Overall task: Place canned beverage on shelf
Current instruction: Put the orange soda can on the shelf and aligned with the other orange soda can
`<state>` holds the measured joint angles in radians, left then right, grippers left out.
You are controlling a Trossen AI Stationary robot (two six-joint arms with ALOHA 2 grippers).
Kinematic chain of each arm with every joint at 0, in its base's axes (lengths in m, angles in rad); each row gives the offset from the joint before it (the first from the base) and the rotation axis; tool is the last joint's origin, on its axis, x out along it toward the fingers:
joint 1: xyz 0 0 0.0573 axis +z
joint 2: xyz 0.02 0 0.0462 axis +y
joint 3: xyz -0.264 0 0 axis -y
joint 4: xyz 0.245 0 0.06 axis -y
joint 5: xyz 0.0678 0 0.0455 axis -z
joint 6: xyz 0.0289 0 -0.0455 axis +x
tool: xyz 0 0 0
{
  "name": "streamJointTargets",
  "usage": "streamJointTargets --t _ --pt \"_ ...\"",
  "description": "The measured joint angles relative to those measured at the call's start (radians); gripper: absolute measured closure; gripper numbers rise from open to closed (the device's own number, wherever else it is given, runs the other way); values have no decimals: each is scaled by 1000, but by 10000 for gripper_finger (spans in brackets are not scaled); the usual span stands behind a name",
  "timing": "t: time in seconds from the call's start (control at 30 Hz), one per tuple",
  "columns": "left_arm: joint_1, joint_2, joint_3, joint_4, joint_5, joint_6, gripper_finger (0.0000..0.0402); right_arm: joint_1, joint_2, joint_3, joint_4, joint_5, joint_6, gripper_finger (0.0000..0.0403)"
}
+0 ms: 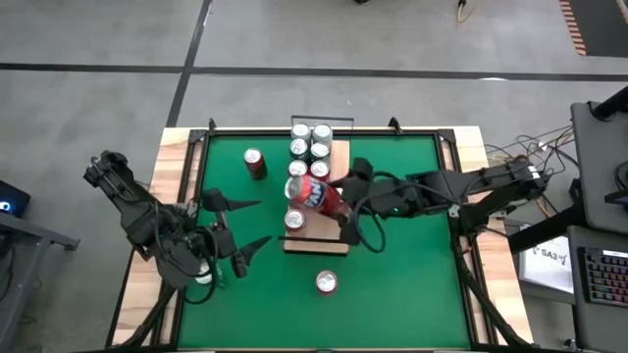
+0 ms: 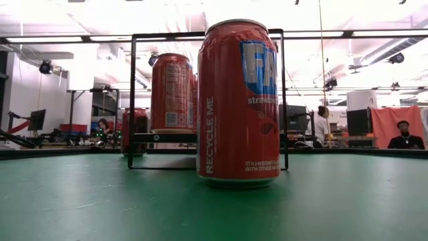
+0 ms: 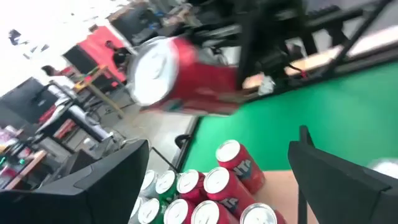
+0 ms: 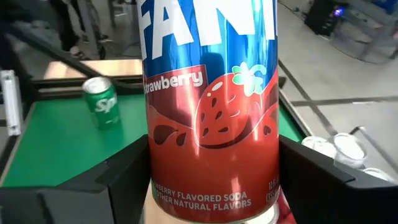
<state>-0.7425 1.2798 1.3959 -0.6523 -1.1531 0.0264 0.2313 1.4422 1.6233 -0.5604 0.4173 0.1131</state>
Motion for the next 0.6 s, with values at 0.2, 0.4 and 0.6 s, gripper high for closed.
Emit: streamJointTargets --t 0.2,0.4,0.6 --pt "20 -28 -224 388 -4 114 34 43 -66 -204 269 4 -7 120" --pt "41 -37 -438 1000 118 425 39 106 -96 -422 680 4 -88 120" --pt "91 -39 -609 1521 286 567 43 162 -81 -557 1085 8 -255 120"
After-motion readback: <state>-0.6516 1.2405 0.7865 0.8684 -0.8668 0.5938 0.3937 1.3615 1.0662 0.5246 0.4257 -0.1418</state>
